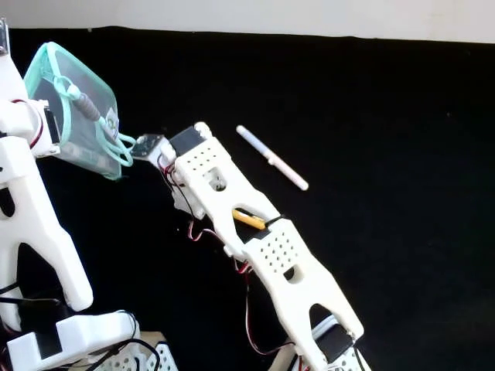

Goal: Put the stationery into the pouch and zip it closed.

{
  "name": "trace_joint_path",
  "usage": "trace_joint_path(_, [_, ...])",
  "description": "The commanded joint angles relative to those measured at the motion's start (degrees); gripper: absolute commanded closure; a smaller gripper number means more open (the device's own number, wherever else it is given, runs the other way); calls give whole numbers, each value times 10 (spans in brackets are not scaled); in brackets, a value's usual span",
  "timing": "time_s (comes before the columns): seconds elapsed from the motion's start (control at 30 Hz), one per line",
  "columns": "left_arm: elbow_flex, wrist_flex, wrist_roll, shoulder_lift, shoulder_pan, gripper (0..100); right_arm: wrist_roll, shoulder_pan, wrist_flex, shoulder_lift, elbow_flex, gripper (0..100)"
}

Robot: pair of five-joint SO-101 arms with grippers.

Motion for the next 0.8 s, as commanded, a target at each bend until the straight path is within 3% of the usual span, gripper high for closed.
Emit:
trace_joint_path(0.0, [4, -11, -8, 4, -24, 993, 8, 9, -19, 14, 6, 861])
trace_joint_path(0.1, [4, -11, -8, 4, -24, 993, -8, 9, -18, 15, -16, 998])
trace_joint_path(0.43, [4, -11, -8, 4, -22, 993, -50, 18, 11, 14, -211, 991])
trace_joint_path(0.63, [2, -11, -7, 0, 38, 993, -118, 43, 12, 14, -406, 991])
trace_joint_path(0.77, [4, -11, -7, 0, 77, 993, -164, 51, 12, -4, -422, 991])
